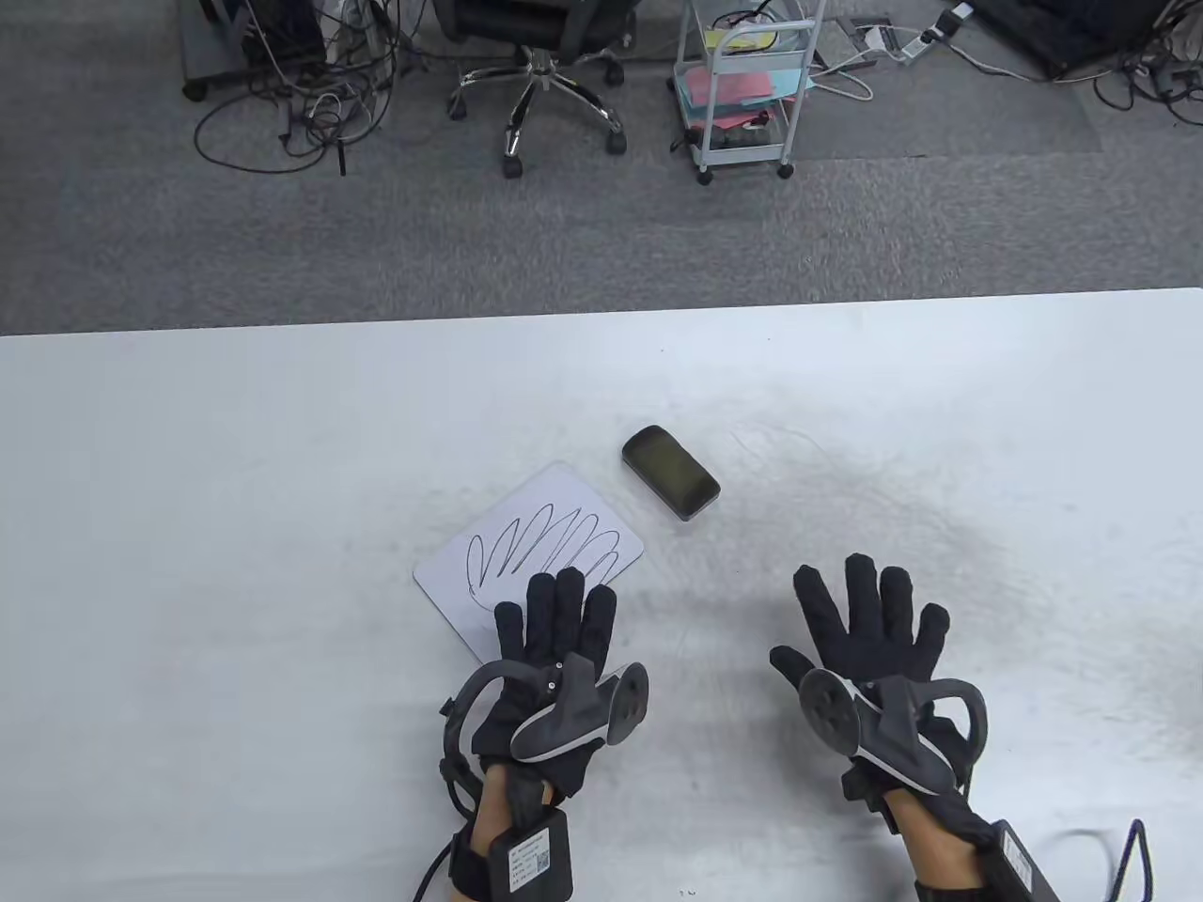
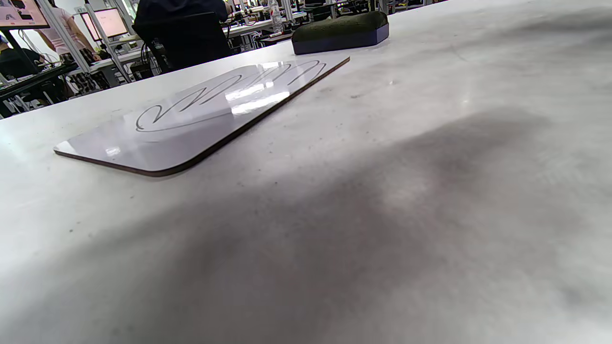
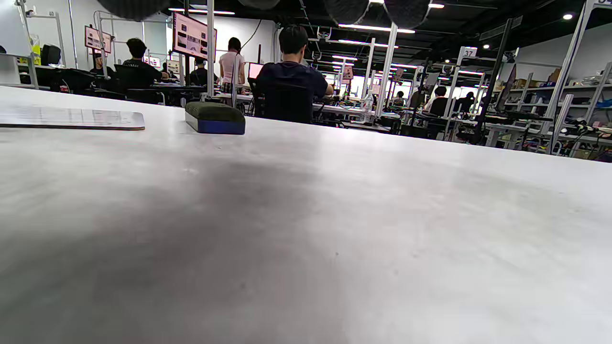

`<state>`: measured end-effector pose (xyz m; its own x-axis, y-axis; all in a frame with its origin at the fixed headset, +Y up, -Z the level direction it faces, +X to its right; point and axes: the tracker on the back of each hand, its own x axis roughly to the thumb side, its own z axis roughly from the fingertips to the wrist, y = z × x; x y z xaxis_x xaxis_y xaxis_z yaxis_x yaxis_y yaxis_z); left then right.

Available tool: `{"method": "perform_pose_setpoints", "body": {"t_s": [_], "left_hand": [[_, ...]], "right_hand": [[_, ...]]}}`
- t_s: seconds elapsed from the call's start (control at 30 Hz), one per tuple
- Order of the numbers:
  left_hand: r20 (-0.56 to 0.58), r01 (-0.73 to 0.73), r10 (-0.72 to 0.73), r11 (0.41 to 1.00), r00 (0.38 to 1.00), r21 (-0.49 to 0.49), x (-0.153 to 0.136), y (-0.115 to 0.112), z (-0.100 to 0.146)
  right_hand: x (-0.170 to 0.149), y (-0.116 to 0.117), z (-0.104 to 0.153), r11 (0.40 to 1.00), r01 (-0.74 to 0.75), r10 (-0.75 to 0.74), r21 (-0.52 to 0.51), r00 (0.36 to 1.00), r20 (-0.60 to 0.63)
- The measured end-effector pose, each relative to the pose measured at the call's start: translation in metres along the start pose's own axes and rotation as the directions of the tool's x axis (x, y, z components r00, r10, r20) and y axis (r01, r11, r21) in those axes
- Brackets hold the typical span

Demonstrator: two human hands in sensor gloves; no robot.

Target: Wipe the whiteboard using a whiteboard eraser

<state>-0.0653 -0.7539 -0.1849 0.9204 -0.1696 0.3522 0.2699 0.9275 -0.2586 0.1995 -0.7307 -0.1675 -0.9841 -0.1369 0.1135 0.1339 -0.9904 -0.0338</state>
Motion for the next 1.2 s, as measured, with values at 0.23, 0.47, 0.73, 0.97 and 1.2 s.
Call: {"method": "perform_pose_setpoints", "body": {"t_s": [0.23, 0.47, 0.73, 0.97, 1.2], "left_hand": [[0.001, 0.004, -0.004, 1.000, 1.000, -0.025, -0.001, -0.003, -0.001], [-0.001, 0.003, -0.003, 1.000, 1.000, -0.021, -0.001, -0.003, -0.001], [-0.003, -0.013, 0.013, 0.999, 1.000, -0.036, -0.004, -0.005, -0.001], [-0.091, -0.067, 0.059, 0.994, 0.994, -0.085, -0.034, -0.014, 0.000], [-0.302, -0.317, 0.262, 0.936, 0.916, -0.150, -0.117, -0.028, -0.005]], "right_hand": [[-0.003, 0.002, -0.001, 1.000, 0.017, -0.017, 0.016, 1.000, -0.007], [-0.005, 0.001, -0.003, 0.999, 0.034, -0.033, 0.021, 0.999, -0.018], [-0.005, 0.000, -0.003, 0.999, 0.043, -0.043, 0.007, 0.999, -0.009], [-0.012, -0.003, 0.000, 0.997, 0.070, -0.070, -0.019, 0.997, -0.021], [-0.017, -0.004, 0.000, 0.995, 0.100, -0.100, -0.014, 0.995, -0.019]]}}
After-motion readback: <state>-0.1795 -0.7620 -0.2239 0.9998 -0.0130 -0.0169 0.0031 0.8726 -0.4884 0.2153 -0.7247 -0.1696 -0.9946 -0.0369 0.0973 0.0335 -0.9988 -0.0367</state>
